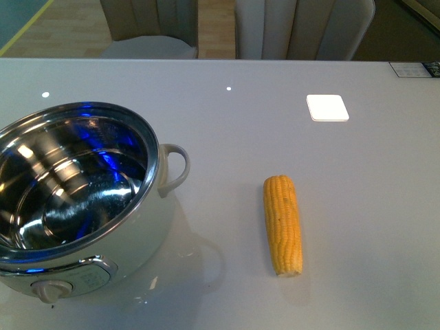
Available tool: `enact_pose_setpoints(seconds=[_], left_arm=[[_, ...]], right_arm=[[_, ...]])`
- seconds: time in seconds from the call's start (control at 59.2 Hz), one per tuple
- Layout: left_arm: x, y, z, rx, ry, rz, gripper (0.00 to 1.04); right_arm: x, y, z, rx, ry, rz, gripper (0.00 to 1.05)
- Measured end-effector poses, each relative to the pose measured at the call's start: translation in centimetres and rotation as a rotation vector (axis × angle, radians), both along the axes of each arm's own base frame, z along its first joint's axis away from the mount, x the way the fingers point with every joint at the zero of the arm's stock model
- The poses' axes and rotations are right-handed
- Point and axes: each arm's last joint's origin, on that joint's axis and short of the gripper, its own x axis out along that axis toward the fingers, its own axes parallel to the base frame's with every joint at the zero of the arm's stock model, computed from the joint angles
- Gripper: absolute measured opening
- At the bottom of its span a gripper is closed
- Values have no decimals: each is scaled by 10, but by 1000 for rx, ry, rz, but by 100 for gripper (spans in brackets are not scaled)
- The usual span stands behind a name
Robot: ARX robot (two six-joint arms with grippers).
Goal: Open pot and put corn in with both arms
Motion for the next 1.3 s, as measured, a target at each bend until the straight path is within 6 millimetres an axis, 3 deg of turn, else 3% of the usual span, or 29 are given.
enact_pose_setpoints(seconds=[0.118, 0.253, 0.422, 0.523, 0.557, 0.692, 0.895, 1.047, 1.3], left_arm=[[-13, -17, 40, -12, -33, -65, 98], [-42, -46, 83, -66, -53, -135, 98], [-87, -81, 111, -122, -36, -172, 98], [-97, -88, 122, -105, -76, -181, 98], [-98, -88, 123, -102, -81, -193, 97], [-108, -107, 112, 37, -195, -488, 73], [-127, -133, 101, 74, -199, -500, 37], [-141, -148, 93, 78, -195, -501, 5], [-154, -161, 87, 80, -197, -510, 3]], right_arm=[[0, 0, 0, 0, 0, 0, 96], [0, 0, 0, 0, 0, 0, 96], [0, 0, 0, 0, 0, 0, 96], [0, 0, 0, 0, 0, 0, 96], [0, 0, 0, 0, 0, 0, 96], [0, 0, 0, 0, 0, 2, 96], [0, 0, 0, 0, 0, 0, 96], [0, 0, 0, 0, 0, 0, 96], [0, 0, 0, 0, 0, 0, 96]])
